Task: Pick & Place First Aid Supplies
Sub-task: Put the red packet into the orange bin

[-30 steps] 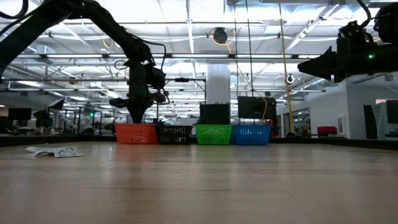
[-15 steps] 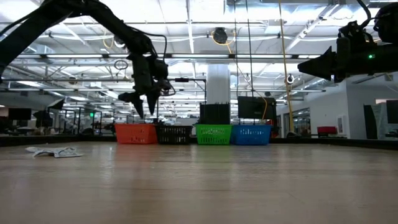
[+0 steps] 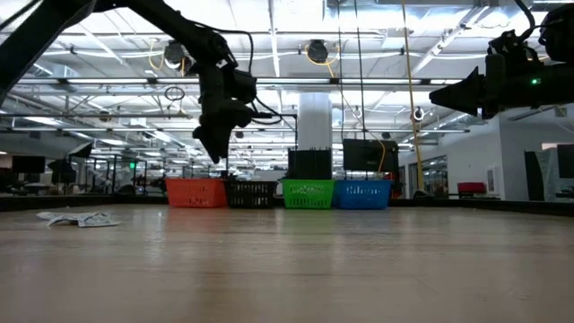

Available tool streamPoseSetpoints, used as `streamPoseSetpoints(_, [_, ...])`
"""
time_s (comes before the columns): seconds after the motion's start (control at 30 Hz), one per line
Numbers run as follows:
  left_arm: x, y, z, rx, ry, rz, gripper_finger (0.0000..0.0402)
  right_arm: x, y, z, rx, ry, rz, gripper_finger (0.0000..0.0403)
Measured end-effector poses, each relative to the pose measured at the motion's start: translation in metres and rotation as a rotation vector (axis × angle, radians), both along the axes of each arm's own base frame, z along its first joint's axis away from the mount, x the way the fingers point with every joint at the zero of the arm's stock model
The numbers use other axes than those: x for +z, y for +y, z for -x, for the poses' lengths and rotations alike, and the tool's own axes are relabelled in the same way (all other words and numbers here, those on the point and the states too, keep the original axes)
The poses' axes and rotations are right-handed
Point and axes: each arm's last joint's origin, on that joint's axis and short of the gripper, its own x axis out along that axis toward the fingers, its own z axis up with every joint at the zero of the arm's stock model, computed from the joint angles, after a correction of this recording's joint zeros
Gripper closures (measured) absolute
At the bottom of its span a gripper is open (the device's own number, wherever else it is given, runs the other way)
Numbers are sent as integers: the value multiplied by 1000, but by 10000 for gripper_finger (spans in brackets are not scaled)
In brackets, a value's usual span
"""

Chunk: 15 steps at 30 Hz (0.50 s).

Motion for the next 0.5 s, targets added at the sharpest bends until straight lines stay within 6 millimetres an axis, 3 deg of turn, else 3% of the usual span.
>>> streamPoseSetpoints(0.13, [-2,-18,5,-23,17,-43,201,0,0,0,1,0,0,264])
streamPoseSetpoints(0.5, [-9,-97,24,-24,29,-31,201,0,0,0,1,0,0,264])
